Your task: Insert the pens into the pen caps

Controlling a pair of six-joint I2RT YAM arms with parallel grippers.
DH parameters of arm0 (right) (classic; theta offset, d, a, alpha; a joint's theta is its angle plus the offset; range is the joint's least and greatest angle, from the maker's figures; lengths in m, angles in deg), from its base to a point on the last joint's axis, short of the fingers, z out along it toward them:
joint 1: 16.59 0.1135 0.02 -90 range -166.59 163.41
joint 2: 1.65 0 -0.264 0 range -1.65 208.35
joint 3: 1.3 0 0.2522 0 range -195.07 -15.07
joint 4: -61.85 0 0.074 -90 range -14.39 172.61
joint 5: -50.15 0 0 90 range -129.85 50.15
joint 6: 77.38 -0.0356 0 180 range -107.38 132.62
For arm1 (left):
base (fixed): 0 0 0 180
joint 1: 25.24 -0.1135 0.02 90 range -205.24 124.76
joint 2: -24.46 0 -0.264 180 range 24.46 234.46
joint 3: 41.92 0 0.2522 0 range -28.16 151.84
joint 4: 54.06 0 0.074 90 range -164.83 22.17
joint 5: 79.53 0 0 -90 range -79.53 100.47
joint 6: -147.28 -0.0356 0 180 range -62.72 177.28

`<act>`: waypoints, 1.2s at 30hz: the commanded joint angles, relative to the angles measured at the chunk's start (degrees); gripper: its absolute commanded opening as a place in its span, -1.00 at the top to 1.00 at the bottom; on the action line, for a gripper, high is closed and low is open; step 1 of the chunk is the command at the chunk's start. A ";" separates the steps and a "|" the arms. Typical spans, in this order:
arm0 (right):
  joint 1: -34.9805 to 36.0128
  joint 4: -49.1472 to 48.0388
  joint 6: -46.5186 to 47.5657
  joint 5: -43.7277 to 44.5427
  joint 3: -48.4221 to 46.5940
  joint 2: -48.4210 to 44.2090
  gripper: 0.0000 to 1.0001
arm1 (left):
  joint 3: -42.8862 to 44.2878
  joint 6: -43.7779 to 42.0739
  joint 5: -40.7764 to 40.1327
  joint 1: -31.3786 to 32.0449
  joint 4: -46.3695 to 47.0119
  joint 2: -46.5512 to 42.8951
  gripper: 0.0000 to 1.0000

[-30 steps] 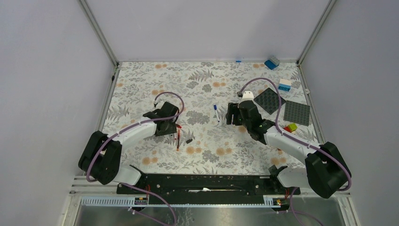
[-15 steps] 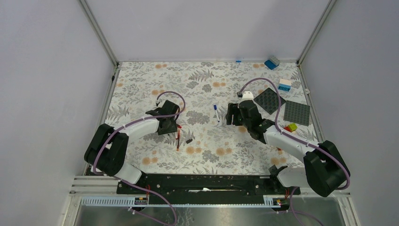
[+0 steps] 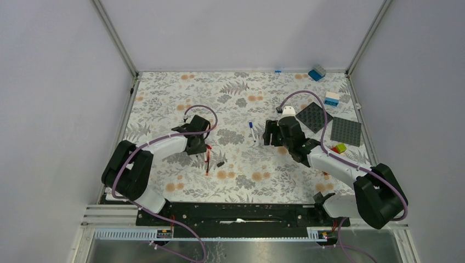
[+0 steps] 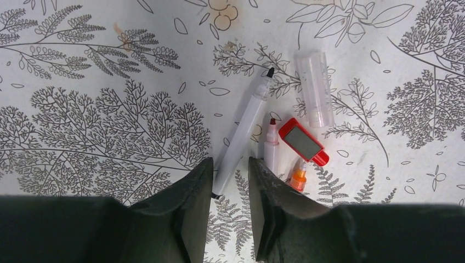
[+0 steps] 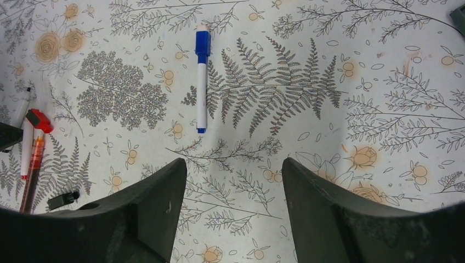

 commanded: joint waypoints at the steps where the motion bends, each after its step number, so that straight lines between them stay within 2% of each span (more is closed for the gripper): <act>1: -0.48 -2.25 0.73 -0.45 -1.84 0.41 -0.42 | 1.79 -0.64 0.10 -0.54 2.30 1.16 0.35; 8: -0.61 -2.25 0.66 -0.62 -1.83 0.47 -0.42 | 2.19 -0.55 0.42 -0.68 2.65 2.14 0.51; 11: -0.65 -2.25 0.60 -0.70 -1.82 0.55 -0.42 | 2.48 -0.56 0.33 -0.83 2.67 2.68 0.48; 14: -0.72 -2.25 0.57 -0.79 -1.93 0.70 -0.42 | 2.75 -0.54 0.49 -0.94 2.65 3.12 0.37; 19: -0.83 -2.25 0.57 -0.92 -1.86 0.60 -0.42 | 3.02 -0.62 0.46 -1.11 2.94 3.90 0.36; 25: -0.93 -2.25 0.50 -1.05 -1.84 0.57 -0.42 | 3.25 -0.69 0.64 -1.20 3.18 4.53 0.58; 27: -0.94 -2.25 0.51 -1.06 -1.82 0.58 -0.42 | 3.20 -0.79 0.47 -1.20 3.22 4.65 0.60; 29: -0.90 -2.25 0.53 -1.06 -1.89 0.58 -0.42 | 3.20 -0.84 0.19 -1.20 3.26 4.72 0.57; 33: -0.98 -2.25 0.51 -1.19 -1.91 0.70 -0.41 | 3.25 -0.92 0.05 -1.29 3.62 5.10 0.37; 36: -1.00 -2.25 0.52 -1.23 -1.95 0.66 -0.42 | 3.37 -0.97 -0.02 -1.31 3.88 5.45 0.35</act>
